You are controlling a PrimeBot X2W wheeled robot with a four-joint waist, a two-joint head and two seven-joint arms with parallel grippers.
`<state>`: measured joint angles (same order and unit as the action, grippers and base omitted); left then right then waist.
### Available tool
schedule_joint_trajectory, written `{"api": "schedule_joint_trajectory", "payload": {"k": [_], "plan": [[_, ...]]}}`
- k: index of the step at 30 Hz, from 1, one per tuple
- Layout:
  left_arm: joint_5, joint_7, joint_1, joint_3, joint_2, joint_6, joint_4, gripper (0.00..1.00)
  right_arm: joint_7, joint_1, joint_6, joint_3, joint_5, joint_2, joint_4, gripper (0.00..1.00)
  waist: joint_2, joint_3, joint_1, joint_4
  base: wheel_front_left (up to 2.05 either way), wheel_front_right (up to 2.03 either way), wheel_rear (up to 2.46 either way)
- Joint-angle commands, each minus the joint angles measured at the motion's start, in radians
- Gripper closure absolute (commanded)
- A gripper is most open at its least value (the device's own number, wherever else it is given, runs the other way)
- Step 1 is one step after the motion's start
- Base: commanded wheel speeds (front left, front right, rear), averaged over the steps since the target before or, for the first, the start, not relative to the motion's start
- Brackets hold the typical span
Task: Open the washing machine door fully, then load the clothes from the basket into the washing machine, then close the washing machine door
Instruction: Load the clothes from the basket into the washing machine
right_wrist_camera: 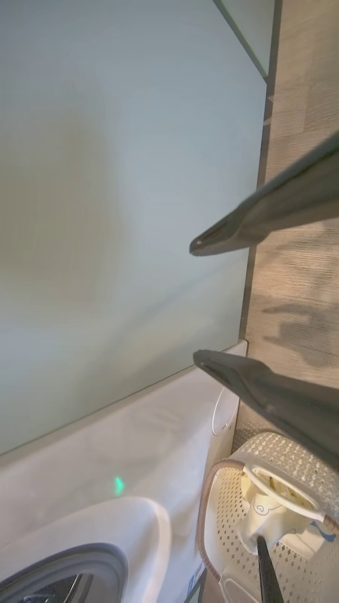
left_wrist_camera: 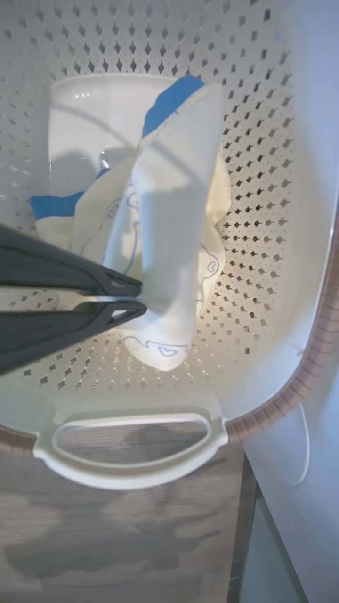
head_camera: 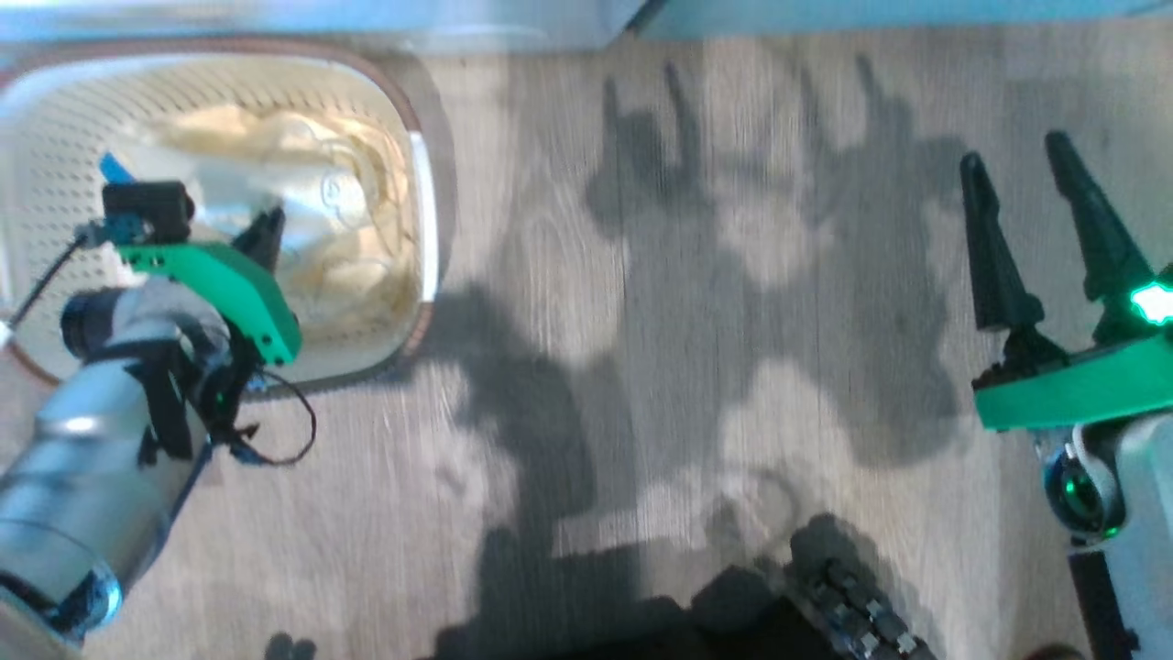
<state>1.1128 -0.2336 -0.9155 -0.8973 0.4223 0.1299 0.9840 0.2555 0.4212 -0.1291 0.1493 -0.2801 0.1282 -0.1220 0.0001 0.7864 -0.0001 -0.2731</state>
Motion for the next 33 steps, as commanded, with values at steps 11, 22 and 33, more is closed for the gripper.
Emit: {"api": "schedule_joint_trajectory", "payload": {"k": [11, 22, 33], "plan": [[-0.047, -0.028, 0.13, 0.125, 0.053, 0.001, -0.114, 1.0, 0.006, -0.12, -0.002, -0.014, 0.001, 0.029, 0.002, 0.0, -0.0001, -0.247, 0.0001, 0.059, 0.0, 0.0, 0.0], [-0.24, -0.028, 0.333, 0.395, 0.044, 0.001, -0.266, 1.0, 0.006, -0.218, -0.002, -0.034, -0.001, 0.024, -0.017, 0.0, -0.0001, -0.43, 0.0001, 0.087, 0.0, 0.0, 0.0], [-0.435, -0.028, 0.513, 0.662, 0.023, 0.001, -0.472, 1.0, 0.006, -0.29, -0.002, -0.05, 0.001, 0.002, -0.024, 0.0, -0.0001, -0.569, 0.0001, 0.105, 0.0, 0.0, 0.0]]}}
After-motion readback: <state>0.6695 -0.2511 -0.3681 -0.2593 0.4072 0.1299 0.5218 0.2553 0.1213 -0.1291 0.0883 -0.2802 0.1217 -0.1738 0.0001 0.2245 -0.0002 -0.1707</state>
